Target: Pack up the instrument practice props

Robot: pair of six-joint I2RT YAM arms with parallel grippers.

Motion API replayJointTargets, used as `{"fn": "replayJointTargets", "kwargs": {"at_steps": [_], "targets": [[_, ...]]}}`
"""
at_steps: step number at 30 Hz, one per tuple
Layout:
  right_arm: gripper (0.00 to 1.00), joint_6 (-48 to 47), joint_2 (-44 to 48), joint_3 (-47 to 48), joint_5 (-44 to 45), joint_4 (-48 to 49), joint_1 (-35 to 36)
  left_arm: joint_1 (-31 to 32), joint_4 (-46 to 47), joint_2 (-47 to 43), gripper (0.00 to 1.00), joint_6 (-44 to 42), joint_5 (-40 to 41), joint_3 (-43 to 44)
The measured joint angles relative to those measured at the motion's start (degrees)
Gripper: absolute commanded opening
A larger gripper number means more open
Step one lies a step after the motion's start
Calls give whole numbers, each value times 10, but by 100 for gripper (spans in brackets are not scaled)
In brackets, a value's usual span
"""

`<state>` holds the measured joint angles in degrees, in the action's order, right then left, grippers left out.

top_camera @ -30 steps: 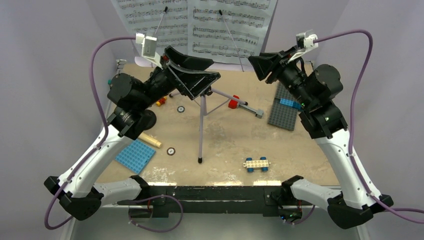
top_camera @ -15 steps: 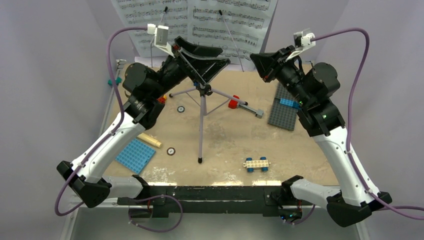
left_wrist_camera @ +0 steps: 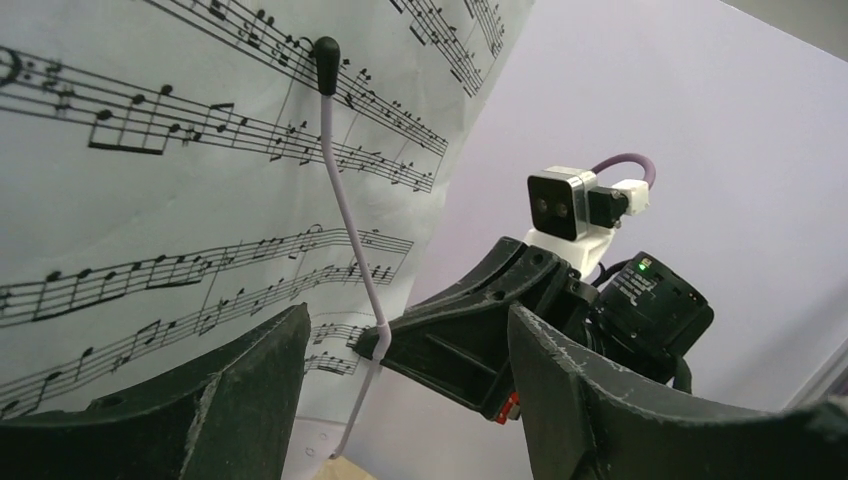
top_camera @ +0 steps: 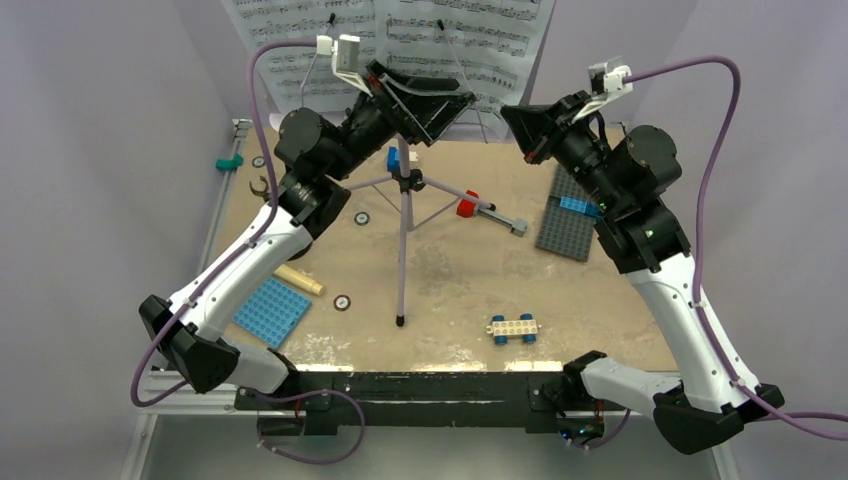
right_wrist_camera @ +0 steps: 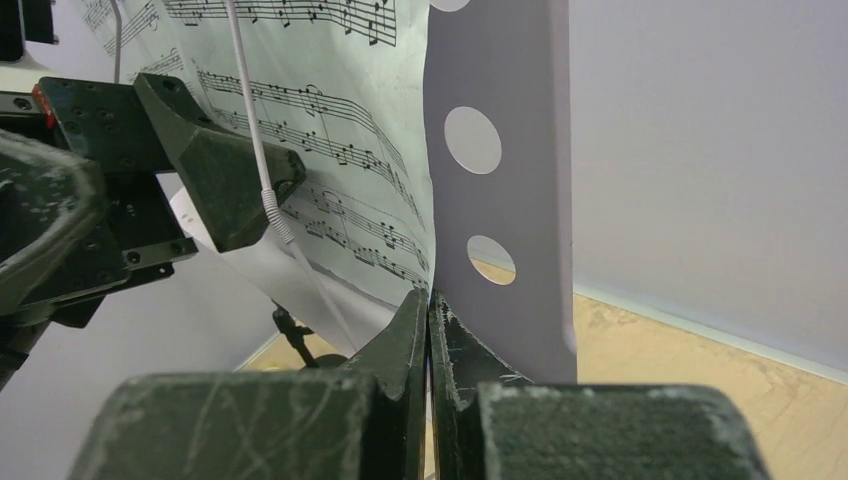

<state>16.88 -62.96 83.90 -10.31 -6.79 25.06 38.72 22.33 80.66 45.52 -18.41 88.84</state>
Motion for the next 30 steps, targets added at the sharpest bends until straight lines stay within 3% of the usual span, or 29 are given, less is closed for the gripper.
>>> {"fn": "replayJointTargets", "kwargs": {"at_steps": [7, 30], "targets": [[0, 0, 0, 0, -13, 0, 0, 0, 8, 26, 53, 3, 20, 24], [0, 0, 10, 0, -17, -1, 0, 3, 23, 50, 5, 5, 20, 49]]}}
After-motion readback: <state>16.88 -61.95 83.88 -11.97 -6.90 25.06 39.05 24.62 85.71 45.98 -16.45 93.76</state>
